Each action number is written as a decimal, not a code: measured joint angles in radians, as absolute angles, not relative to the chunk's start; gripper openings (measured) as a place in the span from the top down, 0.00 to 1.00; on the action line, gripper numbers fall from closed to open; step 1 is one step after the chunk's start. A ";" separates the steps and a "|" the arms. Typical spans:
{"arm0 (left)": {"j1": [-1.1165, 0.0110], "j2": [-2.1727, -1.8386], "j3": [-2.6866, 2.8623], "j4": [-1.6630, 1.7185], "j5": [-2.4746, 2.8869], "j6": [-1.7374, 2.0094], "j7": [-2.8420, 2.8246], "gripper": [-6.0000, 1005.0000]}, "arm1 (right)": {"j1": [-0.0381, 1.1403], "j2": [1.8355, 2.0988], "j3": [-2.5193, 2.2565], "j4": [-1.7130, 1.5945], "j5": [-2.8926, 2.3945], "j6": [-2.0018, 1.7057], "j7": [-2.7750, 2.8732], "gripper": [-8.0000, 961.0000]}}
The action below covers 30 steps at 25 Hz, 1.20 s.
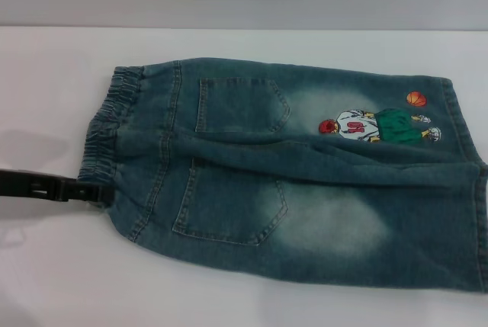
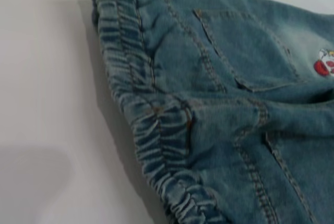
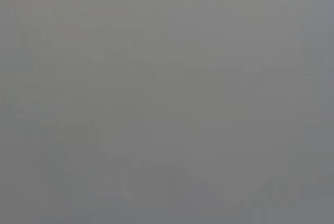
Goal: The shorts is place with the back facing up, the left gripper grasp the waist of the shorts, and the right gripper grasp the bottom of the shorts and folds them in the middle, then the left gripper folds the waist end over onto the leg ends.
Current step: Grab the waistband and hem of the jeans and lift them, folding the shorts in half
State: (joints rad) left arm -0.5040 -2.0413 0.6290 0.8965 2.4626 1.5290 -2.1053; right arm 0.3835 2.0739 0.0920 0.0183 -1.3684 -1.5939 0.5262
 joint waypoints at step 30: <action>-0.499 -2.050 0.637 0.908 2.467 1.545 -2.121 0.26 | 0.369 2.074 0.130 0.017 -1.368 -1.595 0.526 0.28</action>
